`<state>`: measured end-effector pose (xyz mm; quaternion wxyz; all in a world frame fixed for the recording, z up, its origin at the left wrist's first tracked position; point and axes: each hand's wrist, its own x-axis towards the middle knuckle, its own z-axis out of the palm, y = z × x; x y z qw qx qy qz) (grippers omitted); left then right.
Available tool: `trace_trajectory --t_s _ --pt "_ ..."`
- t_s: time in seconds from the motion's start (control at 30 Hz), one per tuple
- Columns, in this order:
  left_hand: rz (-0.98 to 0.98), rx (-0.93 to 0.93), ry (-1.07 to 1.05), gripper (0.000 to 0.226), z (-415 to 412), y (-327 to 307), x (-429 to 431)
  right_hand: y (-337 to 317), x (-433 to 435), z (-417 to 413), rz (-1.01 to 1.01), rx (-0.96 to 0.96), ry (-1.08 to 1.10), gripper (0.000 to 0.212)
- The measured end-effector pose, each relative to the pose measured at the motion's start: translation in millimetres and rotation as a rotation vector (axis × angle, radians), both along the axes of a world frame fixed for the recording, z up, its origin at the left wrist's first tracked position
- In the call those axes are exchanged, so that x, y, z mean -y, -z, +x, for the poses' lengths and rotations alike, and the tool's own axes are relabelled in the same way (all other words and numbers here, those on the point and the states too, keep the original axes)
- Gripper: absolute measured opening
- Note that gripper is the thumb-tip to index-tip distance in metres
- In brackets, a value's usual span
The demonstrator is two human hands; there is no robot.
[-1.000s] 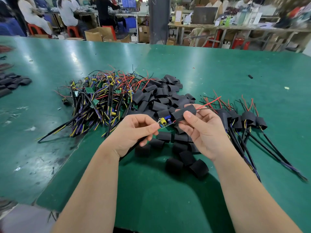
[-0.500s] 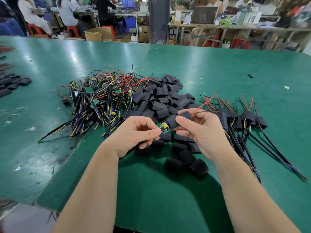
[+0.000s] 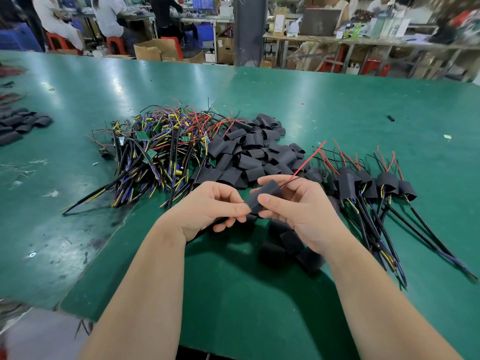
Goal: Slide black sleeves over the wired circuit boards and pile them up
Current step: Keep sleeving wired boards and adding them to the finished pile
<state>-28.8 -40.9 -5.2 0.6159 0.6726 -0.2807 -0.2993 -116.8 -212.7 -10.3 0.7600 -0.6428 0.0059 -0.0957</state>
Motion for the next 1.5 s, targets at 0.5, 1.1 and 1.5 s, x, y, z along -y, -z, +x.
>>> trace_trajectory --t_s 0.5,1.1,1.5 --pt "-0.069 -0.004 -0.104 0.032 -2 -1 5 0 -1 1 -0.081 0.049 -0.013 0.049" --pt "-0.042 0.172 -0.749 0.010 13 4 4 -30 70 -18 -0.145 -0.016 0.910 0.007" --pt "0.825 0.805 -0.909 0.026 32 32 2 -15 69 -17 -0.887 -0.215 1.018 0.023"
